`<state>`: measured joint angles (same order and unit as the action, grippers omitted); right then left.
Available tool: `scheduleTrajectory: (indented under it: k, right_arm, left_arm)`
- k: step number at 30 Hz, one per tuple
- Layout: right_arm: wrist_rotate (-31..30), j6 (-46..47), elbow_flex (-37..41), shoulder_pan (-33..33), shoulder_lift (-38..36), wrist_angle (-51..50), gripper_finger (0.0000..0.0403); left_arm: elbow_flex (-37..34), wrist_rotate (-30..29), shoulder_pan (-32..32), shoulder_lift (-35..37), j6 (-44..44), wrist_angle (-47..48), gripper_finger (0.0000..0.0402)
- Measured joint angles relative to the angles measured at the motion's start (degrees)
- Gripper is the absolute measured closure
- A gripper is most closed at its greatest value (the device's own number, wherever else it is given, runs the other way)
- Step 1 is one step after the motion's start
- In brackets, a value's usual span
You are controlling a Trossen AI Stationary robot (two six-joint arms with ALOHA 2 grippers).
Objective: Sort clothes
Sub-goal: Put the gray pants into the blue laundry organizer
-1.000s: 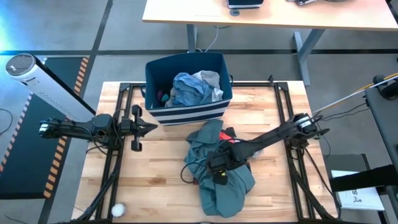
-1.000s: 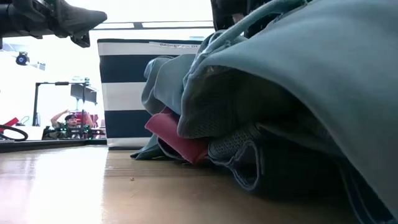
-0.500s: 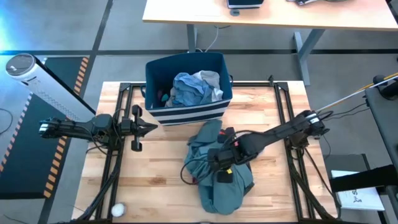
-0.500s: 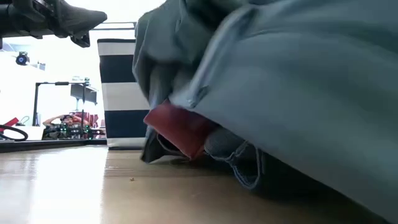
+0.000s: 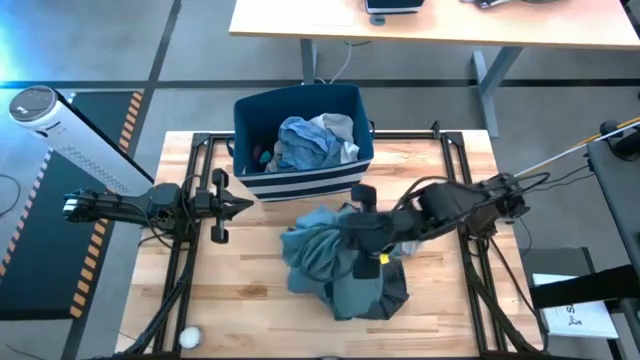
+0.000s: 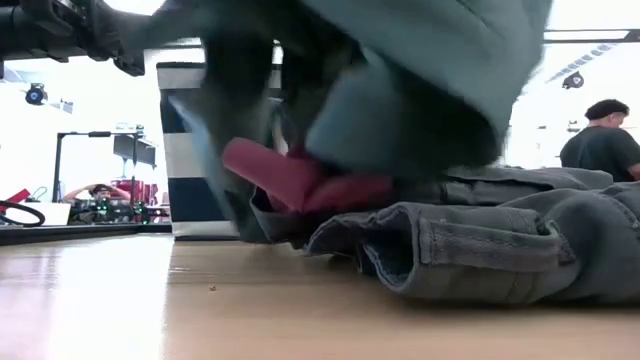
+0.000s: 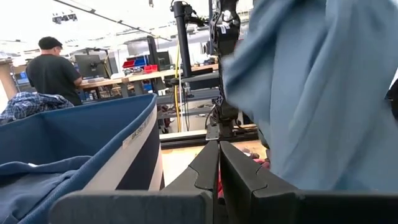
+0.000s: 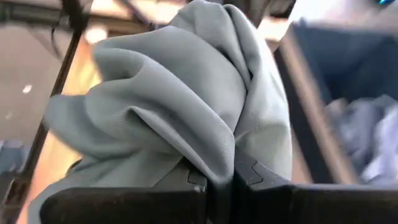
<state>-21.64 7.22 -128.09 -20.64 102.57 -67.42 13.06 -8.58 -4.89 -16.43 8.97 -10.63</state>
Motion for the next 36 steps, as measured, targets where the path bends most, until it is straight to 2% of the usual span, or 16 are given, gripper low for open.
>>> scheduleTrajectory:
  k: [4,8,16,29,32,36]
  right_arm:
    - [-5.6,-4.1,-6.9,0.0,0.0,0.5,0.0402]
    - [-10.1,-10.9,-6.1,0.6,-2.8,7.5,0.0403]
    - [-11.6,-22.0,-6.9,4.2,-3.9,23.1,0.0403]
    - [-11.7,-47.8,-6.9,11.3,-3.4,56.6,0.0403]
    - [-11.3,-50.1,-6.9,14.4,-3.4,60.6,0.0403]
    - [-9.8,-50.3,-6.9,18.8,-3.4,60.9,0.0403]
  left_arm:
    - [0.0,0.0,0.0,0.0,0.2,0.0,0.0402]
    - [0.0,0.0,0.0,0.0,0.4,0.0,0.0402]
    - [0.0,0.0,0.0,-0.2,0.4,0.0,0.0402]
    - [0.0,0.0,0.0,-0.5,0.8,-0.2,0.0402]
    - [0.0,0.0,0.0,-0.6,0.9,-0.2,0.0402]
    - [0.0,0.0,0.0,-0.6,0.9,-0.3,0.0402]
